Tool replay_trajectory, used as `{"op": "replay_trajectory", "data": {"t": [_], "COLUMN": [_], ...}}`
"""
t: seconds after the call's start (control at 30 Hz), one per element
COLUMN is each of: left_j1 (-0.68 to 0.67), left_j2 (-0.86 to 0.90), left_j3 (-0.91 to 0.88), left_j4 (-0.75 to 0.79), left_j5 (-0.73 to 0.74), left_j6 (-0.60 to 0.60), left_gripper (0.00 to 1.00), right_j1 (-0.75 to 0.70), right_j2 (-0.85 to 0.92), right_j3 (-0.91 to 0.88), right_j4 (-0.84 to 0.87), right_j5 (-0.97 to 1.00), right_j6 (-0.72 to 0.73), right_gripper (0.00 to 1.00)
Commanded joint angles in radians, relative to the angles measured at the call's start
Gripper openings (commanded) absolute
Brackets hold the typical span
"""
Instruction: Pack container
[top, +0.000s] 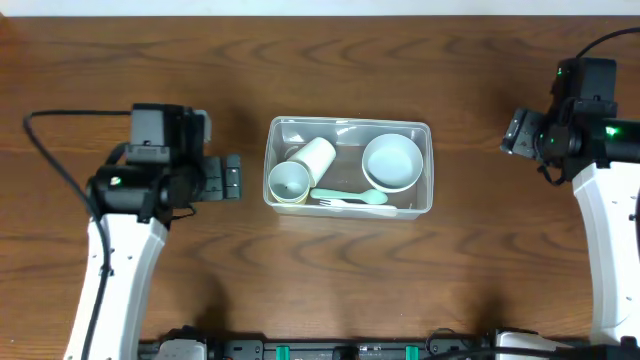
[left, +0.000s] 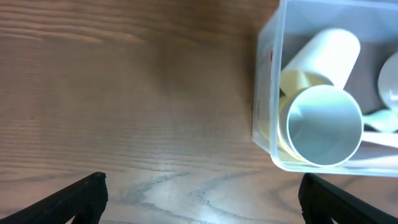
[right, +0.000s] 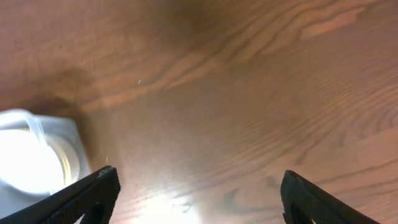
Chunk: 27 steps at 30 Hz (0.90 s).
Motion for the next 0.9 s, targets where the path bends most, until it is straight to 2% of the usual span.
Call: {"op": "replay_trajectory", "data": {"t": [0.0,0.23,0.37,0.5,0.7,0.77,0.87], "left_j1": [-0.031,-0.085,-0.085,-0.085,-0.085,-0.085,-0.085], "left_j2": [0.000,-0.142,-0.288,-0.458,-0.718,-0.787,-0.845], "left_j3": [0.003,0.003,-0.005,-0.035,-0.155,-0.193,-0.229], "left_j4": [-0.021,-0.077,-0.074,-0.074,-0.079,-0.078,-0.075], "left_j5": [-0.038,-0.038,-0.039,-0.041,-0.046,-0.045,-0.045], "left_j6": [0.025,0.024,0.024,0.001,-0.050,-0.066,-0.066], "left_gripper": [0.98,0.98,0.98,0.98,0.98,0.98,0.98], "right_j1": [0.013,0.056,0.092,0.127,0.177,0.185,0.184], "right_j2": [-0.053,-0.272,-0.418,-0.554,-0.762,-0.818,-0.871], "right_j3": [0.003,-0.057,-0.193,-0.401,-0.626,-0.662,-0.678], "right_j4": [-0.027,-0.032,-0.003,0.035,0.027,0.036,0.064], "right_j5": [-0.019,-0.018,-0.018,-0.018,0.010,0.024,0.044], "right_j6": [-0.027,-0.023,-0.009,0.061,0.163,0.190,0.194], "right_gripper": [0.84,0.84,0.84,0.85,0.94,0.99,0.99]}}
